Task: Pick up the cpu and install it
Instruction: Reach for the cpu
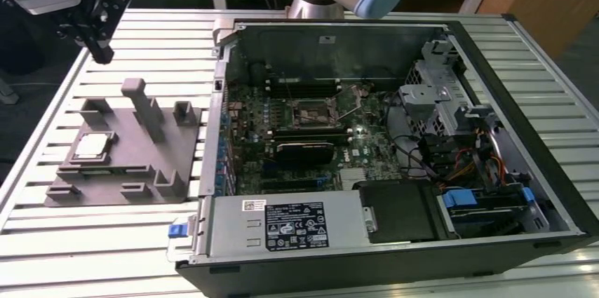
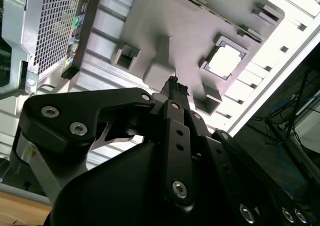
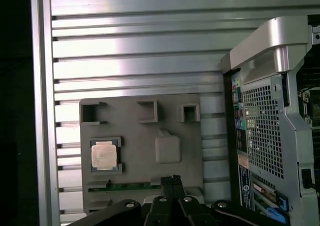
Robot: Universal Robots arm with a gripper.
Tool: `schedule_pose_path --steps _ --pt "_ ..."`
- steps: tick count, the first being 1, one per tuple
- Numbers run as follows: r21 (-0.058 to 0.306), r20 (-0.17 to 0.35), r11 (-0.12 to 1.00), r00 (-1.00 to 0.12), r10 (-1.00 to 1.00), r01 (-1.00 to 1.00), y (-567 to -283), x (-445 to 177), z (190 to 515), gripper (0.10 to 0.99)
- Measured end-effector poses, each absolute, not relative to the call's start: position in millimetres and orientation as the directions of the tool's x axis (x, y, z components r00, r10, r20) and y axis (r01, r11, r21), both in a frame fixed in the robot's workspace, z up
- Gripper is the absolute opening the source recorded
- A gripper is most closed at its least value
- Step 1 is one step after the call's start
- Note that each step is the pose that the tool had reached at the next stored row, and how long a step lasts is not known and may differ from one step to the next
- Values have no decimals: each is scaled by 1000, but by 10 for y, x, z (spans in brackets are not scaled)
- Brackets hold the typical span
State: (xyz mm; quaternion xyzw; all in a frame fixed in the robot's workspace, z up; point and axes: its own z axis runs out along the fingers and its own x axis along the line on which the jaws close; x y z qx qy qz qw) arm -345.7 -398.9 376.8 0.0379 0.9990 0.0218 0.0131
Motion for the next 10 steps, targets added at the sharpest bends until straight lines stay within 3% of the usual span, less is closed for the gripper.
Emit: schedule_pose_path --steps 10 --pt "44 -24 996 -997 76 75 -3990 -3574 3669 106"
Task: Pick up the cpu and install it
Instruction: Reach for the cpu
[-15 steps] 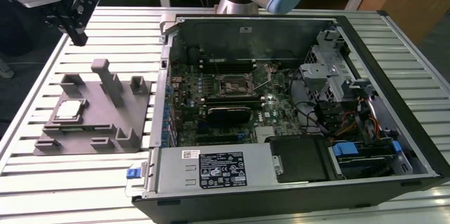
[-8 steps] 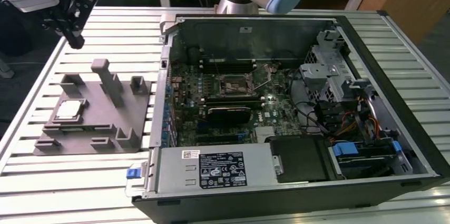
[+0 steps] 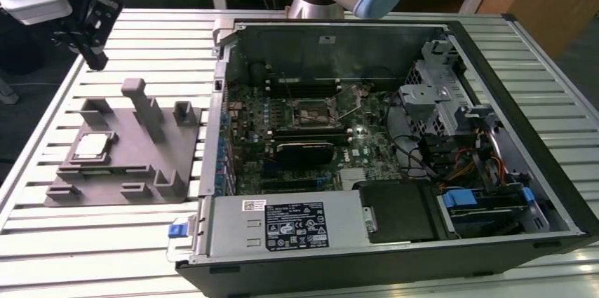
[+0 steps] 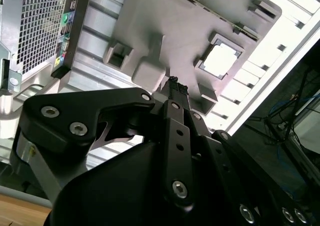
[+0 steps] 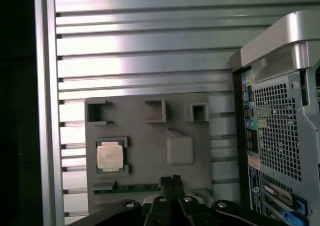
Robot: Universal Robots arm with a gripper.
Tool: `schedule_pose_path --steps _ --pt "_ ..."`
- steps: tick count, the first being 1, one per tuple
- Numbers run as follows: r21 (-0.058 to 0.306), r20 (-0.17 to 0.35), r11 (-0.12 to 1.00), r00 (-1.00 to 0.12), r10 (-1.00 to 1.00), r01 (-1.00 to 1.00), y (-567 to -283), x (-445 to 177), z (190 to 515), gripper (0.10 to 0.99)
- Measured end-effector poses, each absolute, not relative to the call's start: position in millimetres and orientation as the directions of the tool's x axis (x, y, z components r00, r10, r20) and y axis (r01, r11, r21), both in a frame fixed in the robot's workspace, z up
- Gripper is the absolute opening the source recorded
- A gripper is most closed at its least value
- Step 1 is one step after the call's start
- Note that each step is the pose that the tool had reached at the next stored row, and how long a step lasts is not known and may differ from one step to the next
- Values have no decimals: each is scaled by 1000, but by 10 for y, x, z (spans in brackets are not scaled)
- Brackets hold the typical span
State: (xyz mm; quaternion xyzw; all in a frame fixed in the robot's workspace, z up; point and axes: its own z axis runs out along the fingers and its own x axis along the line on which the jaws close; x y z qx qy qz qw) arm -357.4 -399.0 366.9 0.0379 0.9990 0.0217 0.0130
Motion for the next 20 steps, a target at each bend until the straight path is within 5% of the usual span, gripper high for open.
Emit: schedule_pose_path --steps 20 --pt "44 -24 996 -997 76 75 -3989 -3866 3437 106"
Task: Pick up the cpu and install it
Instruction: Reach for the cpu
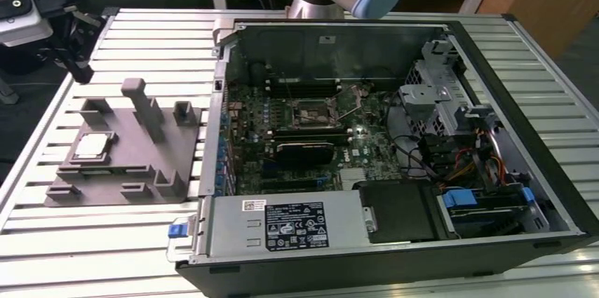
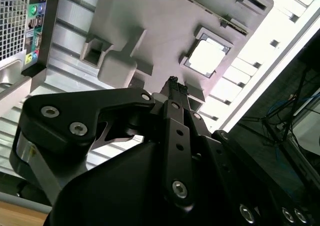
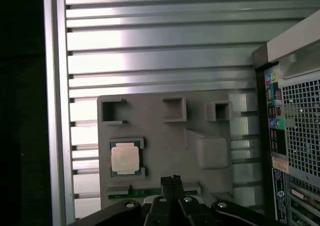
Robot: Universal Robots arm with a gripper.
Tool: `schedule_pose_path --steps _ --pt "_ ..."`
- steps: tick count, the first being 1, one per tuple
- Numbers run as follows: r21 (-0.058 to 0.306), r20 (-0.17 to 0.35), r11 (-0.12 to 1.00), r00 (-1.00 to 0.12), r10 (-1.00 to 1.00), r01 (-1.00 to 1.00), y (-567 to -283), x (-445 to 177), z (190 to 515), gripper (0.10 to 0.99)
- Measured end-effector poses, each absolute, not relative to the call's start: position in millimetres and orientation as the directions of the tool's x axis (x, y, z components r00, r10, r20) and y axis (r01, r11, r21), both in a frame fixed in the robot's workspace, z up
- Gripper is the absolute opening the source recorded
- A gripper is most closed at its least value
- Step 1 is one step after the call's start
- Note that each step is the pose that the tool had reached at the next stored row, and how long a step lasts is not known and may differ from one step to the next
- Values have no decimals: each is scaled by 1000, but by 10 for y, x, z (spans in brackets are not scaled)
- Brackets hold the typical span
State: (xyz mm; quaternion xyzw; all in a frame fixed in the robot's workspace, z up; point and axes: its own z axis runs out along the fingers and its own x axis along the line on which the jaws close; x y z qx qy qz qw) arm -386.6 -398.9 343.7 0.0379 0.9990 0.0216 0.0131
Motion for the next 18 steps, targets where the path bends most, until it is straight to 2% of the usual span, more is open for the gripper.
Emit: schedule_pose_path --steps 18 --pt "44 -24 996 -997 76 75 -3990 -4048 3213 106"
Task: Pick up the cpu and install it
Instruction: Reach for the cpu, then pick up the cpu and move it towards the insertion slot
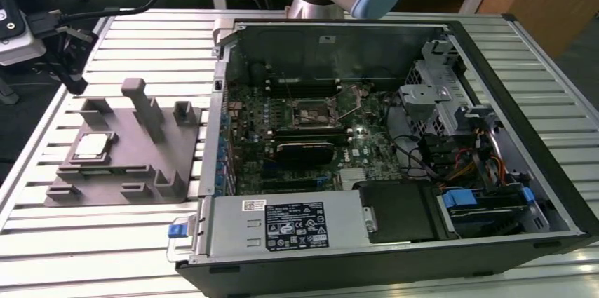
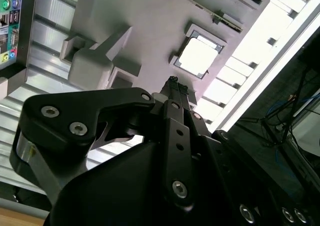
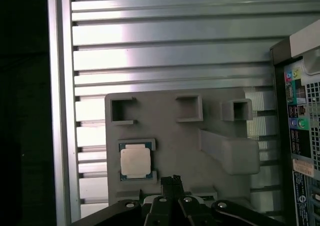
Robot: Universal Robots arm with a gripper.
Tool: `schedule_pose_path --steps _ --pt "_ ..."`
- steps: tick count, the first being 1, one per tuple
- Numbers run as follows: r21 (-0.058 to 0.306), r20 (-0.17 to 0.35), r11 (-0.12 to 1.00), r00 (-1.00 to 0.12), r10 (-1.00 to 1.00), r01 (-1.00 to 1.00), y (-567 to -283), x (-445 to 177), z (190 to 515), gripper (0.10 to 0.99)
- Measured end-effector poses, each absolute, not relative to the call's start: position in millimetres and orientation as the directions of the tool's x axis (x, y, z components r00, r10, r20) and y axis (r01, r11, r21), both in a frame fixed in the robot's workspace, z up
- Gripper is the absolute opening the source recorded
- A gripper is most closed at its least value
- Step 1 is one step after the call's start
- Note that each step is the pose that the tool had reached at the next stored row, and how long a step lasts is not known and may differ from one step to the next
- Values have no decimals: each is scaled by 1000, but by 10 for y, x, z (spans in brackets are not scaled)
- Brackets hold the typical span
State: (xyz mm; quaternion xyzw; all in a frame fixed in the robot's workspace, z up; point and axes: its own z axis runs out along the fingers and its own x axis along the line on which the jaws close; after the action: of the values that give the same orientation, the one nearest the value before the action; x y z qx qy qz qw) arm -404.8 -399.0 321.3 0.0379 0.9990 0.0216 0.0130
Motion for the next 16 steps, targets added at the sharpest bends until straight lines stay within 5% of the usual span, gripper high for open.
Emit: schedule_pose_path --steps 16 --pt "44 -24 996 -997 76 75 -3990 -4079 3160 106"
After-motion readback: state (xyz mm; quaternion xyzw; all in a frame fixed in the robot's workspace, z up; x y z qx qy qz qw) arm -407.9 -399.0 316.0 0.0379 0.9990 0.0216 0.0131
